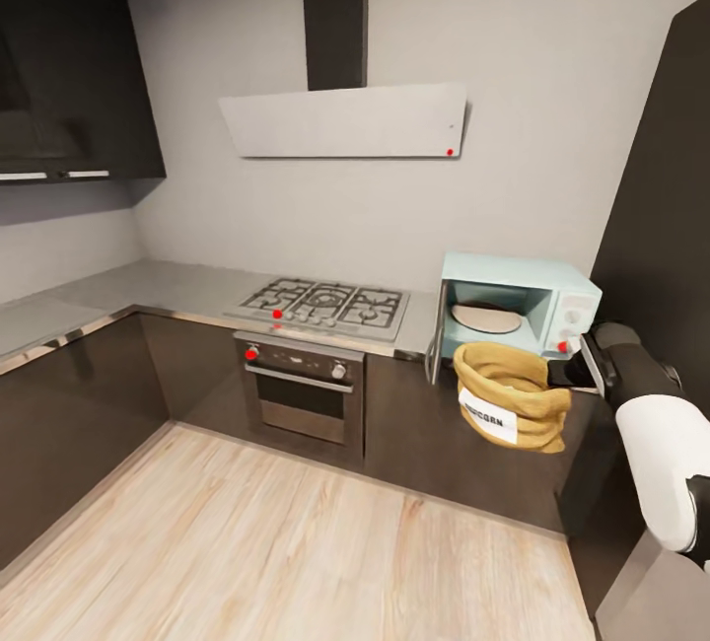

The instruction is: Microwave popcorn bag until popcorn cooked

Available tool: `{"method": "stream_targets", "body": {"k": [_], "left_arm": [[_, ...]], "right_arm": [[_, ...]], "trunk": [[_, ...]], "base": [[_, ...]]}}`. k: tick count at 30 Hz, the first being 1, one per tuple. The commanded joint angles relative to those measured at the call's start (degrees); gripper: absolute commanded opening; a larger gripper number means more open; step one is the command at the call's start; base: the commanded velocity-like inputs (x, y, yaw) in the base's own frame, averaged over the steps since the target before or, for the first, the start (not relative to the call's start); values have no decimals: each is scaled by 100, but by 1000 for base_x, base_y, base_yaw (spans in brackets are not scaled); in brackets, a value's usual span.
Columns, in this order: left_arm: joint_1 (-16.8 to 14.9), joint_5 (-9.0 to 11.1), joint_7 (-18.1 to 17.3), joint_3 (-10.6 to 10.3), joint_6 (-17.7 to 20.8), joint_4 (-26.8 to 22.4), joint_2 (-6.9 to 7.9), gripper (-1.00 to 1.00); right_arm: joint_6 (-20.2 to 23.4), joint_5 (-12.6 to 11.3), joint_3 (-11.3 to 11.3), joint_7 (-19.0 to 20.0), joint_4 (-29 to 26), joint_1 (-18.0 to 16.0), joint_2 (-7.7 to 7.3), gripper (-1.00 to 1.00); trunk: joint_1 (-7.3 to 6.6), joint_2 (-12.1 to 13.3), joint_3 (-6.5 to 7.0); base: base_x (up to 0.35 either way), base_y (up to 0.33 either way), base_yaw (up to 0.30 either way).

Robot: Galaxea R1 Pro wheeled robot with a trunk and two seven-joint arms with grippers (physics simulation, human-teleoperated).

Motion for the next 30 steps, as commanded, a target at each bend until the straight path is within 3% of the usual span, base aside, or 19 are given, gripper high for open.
{"method": "stream_targets", "body": {"k": [1,18,30], "left_arm": [[2,24,18,3,-8,-12,-3,100],[2,24,10,-8,-8,-12,4,100],[2,21,1,-8,-13,-12,7,100]], "right_arm": [[17,57,-17,49,-6,-4,6,-100],[17,57,-24,42,-9,-4,63,-100],[17,0,-42,88,-15,-4,114,-100]], "trunk": [[2,-7,-8],[2,-7,-8],[2,-7,-8]], "base": [[27,-37,0],[157,-225,0],[254,-117,0]]}}
